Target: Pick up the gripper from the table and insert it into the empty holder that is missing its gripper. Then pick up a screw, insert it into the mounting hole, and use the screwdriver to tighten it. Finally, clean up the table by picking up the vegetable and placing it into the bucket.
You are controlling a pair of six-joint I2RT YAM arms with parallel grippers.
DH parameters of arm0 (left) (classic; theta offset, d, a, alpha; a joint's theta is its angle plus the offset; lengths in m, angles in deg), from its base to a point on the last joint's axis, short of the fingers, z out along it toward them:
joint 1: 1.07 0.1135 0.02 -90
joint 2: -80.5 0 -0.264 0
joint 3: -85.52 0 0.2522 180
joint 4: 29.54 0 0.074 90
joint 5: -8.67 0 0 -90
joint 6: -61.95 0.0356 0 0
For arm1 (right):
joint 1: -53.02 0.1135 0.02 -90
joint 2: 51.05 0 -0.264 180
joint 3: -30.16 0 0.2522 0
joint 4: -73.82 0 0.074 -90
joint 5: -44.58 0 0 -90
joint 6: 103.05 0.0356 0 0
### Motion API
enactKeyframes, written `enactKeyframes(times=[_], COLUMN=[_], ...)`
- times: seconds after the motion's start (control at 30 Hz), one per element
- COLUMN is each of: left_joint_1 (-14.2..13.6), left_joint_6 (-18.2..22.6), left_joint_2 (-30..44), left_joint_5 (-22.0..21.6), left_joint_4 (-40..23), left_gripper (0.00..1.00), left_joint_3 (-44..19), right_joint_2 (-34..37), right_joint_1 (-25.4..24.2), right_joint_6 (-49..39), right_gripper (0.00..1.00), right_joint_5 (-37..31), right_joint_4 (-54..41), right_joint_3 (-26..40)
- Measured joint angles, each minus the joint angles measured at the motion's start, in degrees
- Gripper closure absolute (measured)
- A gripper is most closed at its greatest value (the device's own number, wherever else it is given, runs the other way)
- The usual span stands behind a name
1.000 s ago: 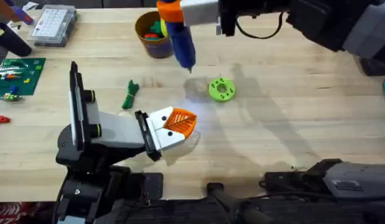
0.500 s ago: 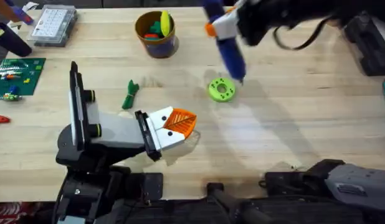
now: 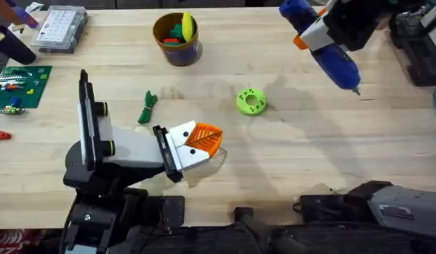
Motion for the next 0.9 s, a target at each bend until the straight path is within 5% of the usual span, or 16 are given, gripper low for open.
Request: enactKeyframes(times=[0.47, 0.57, 0.6, 0.9], left_joint_1=[0.0, 0.0, 0.0, 0.0], left_joint_6=[0.0, 0.0, 0.0, 0.0], left_joint_2=[0.0, 0.0, 0.0, 0.0], left_joint_5=[0.0, 0.0, 0.0, 0.0], left_joint_4=[0.0, 0.0, 0.0, 0.0], left_gripper=[0.990, 0.990, 0.990, 0.990], left_joint_3=[0.0, 0.0, 0.0, 0.0], right_joint_2=[15.2, 20.3, 26.8, 34.6], right_joint_1=[-1.5, -3.1, -5.2, -5.7], right_joint_6=[-9.4, -11.0, -13.3, -19.6], right_gripper=[0.956, 0.957, 0.957, 0.957], right_joint_5=[-3.1, -4.8, -8.0, -14.2], right_joint_4=[0.4, 0.1, 0.3, 4.9], right_joint_3=[0.0, 0.0, 0.0, 0.0])
